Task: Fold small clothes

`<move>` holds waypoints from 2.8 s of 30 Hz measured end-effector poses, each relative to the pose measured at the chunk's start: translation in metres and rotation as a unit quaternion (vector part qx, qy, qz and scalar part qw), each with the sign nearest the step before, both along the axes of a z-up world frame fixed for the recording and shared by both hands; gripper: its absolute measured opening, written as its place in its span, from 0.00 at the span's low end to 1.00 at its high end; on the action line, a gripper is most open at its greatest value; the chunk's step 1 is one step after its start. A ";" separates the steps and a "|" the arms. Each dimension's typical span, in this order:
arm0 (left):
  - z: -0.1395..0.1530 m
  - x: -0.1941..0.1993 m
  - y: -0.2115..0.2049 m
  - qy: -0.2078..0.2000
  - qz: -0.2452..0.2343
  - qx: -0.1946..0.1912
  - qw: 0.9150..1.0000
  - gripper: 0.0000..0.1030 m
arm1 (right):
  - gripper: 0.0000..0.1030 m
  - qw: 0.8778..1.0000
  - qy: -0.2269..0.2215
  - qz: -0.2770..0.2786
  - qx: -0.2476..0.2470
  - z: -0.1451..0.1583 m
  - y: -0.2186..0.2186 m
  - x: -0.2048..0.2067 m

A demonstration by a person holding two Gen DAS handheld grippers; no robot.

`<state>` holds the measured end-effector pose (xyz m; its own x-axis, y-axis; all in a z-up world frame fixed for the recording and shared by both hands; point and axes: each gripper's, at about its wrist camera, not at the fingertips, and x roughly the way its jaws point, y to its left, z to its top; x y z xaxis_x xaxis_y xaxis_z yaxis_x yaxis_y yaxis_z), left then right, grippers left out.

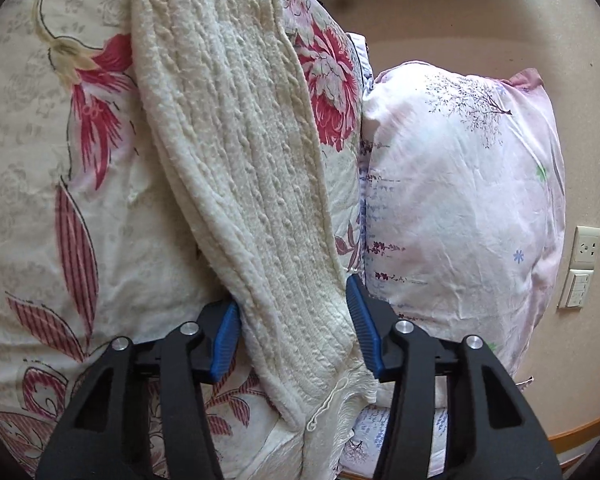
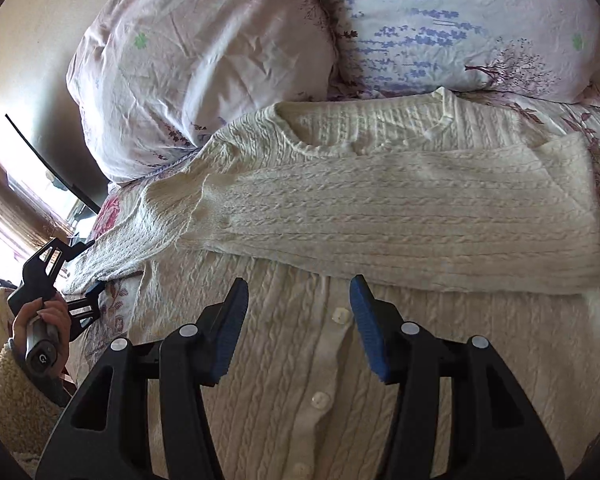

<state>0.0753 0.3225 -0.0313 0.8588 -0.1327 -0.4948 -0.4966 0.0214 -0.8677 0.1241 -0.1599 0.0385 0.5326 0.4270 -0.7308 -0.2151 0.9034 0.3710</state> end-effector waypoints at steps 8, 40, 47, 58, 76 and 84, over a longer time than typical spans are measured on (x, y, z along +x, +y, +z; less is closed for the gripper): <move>0.007 0.002 0.002 -0.046 -0.005 0.020 0.999 0.06 | 0.59 0.999 -0.012 -0.030 -0.004 0.006 -0.038 -0.014; 0.064 0.040 -0.218 -0.079 -0.413 0.296 0.858 0.66 | 0.59 0.995 0.012 -0.094 0.020 -0.010 -0.100 -0.029; 0.036 0.018 -0.095 0.026 -0.214 0.175 0.961 0.54 | 0.59 0.997 0.012 -0.077 0.024 -0.010 -0.090 -0.024; 0.016 0.048 -0.076 -0.014 -0.144 0.078 0.986 0.05 | 0.59 0.997 0.006 -0.080 0.018 -0.007 -0.098 -0.029; 0.107 0.105 -0.356 -0.222 -0.433 0.224 0.844 0.05 | 0.59 0.989 0.007 -0.149 0.016 -0.012 -0.166 -0.046; 0.049 0.099 -0.416 -0.133 -0.522 0.309 0.784 0.05 | 0.59 0.983 0.020 -0.182 0.020 -0.021 -0.192 -0.054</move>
<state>0.1741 -0.0930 0.0173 0.5257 -0.6382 -0.5625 0.2683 0.7518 -0.6023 0.0700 -0.3515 0.0171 0.6265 0.2425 -0.7407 0.1353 0.9021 0.4097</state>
